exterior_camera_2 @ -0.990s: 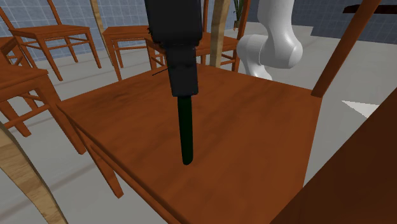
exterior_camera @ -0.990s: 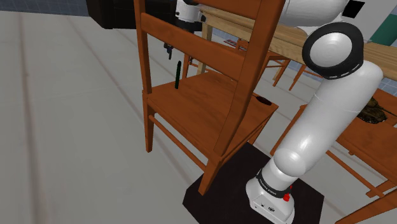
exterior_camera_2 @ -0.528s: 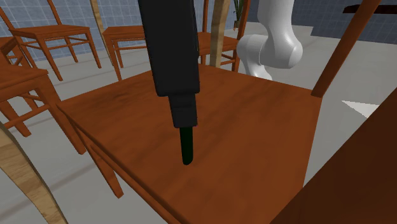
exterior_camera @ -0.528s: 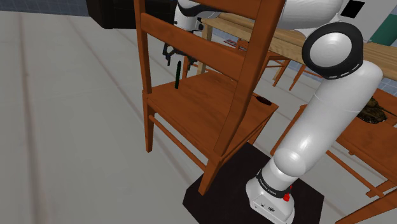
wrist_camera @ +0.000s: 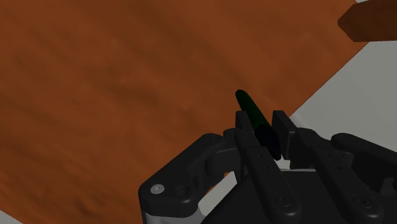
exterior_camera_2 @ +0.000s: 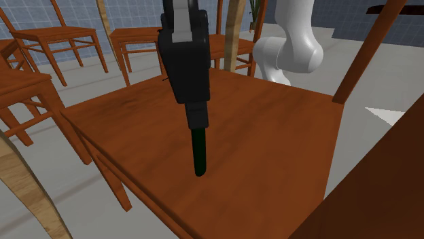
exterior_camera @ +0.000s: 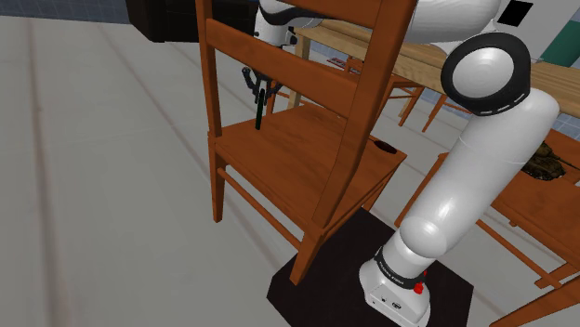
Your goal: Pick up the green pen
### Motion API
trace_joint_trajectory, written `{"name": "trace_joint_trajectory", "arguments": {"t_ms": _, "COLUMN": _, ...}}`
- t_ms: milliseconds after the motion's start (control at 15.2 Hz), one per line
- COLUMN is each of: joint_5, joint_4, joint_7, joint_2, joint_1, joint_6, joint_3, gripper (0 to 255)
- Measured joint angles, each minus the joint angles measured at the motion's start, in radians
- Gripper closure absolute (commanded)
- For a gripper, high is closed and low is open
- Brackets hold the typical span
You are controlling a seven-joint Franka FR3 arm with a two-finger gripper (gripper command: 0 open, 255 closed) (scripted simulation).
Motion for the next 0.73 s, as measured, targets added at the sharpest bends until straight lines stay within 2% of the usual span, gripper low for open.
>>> {"name": "trace_joint_trajectory", "arguments": {"t_ms": 264, "joint_5": 0.000, "joint_4": 0.007, "joint_7": 0.000, "joint_2": 0.001, "joint_1": 0.000, "joint_6": -0.006, "joint_3": 0.000, "gripper": 255}}
{"name": "trace_joint_trajectory", "arguments": {"t_ms": 726, "joint_5": -0.003, "joint_4": 0.106, "joint_7": 0.007, "joint_2": 0.010, "joint_1": 0.002, "joint_6": -0.095, "joint_3": 0.001, "gripper": 255}}
